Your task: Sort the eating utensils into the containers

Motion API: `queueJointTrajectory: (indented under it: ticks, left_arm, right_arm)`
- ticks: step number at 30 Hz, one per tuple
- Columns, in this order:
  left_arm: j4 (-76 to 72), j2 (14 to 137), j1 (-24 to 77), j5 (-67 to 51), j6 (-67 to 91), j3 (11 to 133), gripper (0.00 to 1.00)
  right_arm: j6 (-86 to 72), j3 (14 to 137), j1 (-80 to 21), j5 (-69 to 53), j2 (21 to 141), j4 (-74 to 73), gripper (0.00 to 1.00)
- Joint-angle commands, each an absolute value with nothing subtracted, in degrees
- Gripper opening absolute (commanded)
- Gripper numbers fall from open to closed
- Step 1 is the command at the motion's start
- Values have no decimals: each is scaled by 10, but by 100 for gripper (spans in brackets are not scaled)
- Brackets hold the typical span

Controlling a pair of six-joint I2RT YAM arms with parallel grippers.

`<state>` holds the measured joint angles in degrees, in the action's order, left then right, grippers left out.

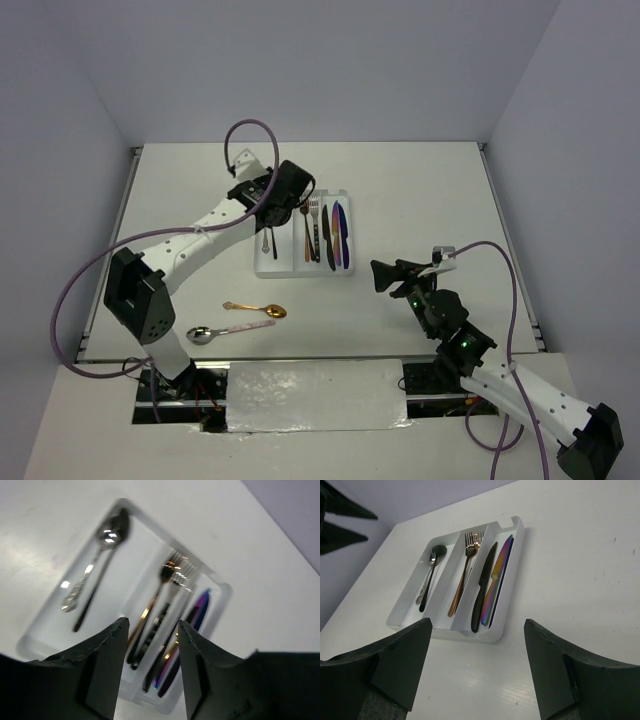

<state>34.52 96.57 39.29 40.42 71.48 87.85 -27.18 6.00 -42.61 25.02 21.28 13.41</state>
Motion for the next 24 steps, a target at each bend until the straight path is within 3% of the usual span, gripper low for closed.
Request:
queueJointTrajectory:
  ticks: [1,3,4,6,12,19,24]
  left_arm:
    - [600,978,388,478,965,849,58]
    - [663,965,388,457,1070,814,64]
    - [666,948,385,427,1090,769,73]
    - [655,923,380,393,1126,720,76]
    - [548,785,380,296,1210,494,75]
    - [568,644,381,273,1293,380,73]
    - [574,612,393,229,1296,351,70]
  right_arm:
    - [-268,72,-426,255,218,166,82]
    - [-268,71,-426,254,221,168,82]
    - [-268,72,-426,253,221,167,82]
    - [-269,72,-426,252,226,164,82]
    - [-275,81,-427,237,228,152,82]
    - [-277,80,-427,234,236,155,82]
    - [-275,83,-426,235,255,161,81]
